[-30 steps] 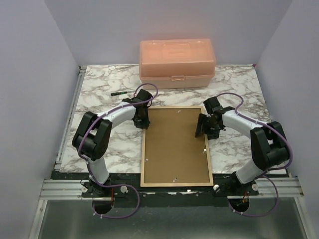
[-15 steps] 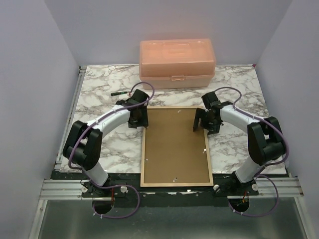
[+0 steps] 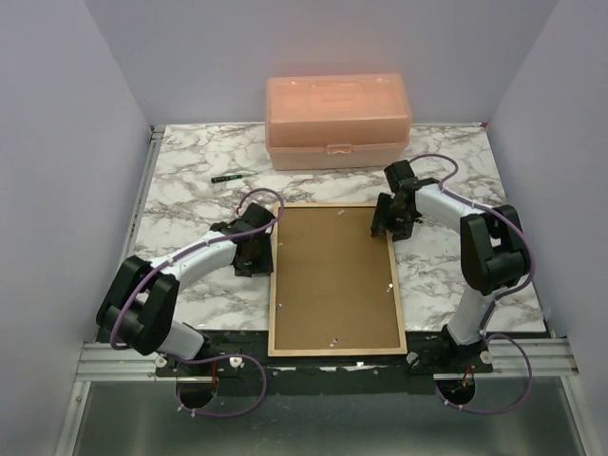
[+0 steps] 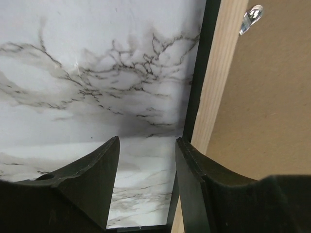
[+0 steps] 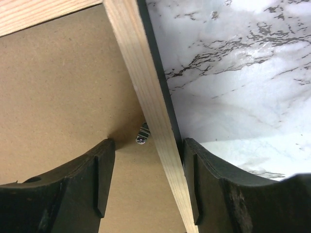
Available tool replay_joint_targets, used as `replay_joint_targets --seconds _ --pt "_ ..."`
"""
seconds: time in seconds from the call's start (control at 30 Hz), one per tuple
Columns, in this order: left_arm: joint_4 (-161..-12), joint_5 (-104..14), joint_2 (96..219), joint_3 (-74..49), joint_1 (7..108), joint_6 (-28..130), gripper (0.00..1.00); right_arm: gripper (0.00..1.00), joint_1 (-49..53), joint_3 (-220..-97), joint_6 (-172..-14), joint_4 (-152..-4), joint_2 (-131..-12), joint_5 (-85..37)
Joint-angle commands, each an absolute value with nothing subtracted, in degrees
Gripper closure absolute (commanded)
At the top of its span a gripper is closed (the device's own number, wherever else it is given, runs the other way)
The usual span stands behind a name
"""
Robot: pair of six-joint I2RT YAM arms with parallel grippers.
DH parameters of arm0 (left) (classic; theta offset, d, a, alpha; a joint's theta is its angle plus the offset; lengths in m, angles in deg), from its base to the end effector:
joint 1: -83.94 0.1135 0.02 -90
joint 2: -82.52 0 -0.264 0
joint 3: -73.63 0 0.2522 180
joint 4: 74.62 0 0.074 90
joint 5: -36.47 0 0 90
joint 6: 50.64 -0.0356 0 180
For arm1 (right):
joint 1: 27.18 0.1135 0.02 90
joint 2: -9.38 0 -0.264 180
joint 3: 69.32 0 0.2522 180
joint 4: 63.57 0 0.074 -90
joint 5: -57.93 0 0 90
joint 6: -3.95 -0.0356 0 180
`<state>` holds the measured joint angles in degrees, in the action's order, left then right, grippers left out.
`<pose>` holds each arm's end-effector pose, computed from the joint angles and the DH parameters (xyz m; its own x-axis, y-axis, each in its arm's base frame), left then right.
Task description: Put the photo into the frame
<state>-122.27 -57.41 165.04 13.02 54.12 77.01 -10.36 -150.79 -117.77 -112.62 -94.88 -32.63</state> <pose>0.2249 -0.1261 0.1785 -0.9342 -0.1670 -0.3152 -0.1200 0.9793 -0.1631 0.3368 0.1014 0.1675 -0.9243 0.2698 -0.2700 0.2346 0.9595 0.1560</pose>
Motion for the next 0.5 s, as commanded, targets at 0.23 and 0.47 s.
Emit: replay_joint_targets --seconds 0.23,0.47 --pt "-117.11 -55.10 166.69 16.13 50.25 80.65 0.50 0.58 -10.72 -152.08 -119.45 -113.34 -97.22 -38.88" --pt "-116.78 -55.40 168.15 15.66 48.50 81.19 0.50 0.90 -10.72 -152.52 -119.23 -114.07 -97.85 -40.77"
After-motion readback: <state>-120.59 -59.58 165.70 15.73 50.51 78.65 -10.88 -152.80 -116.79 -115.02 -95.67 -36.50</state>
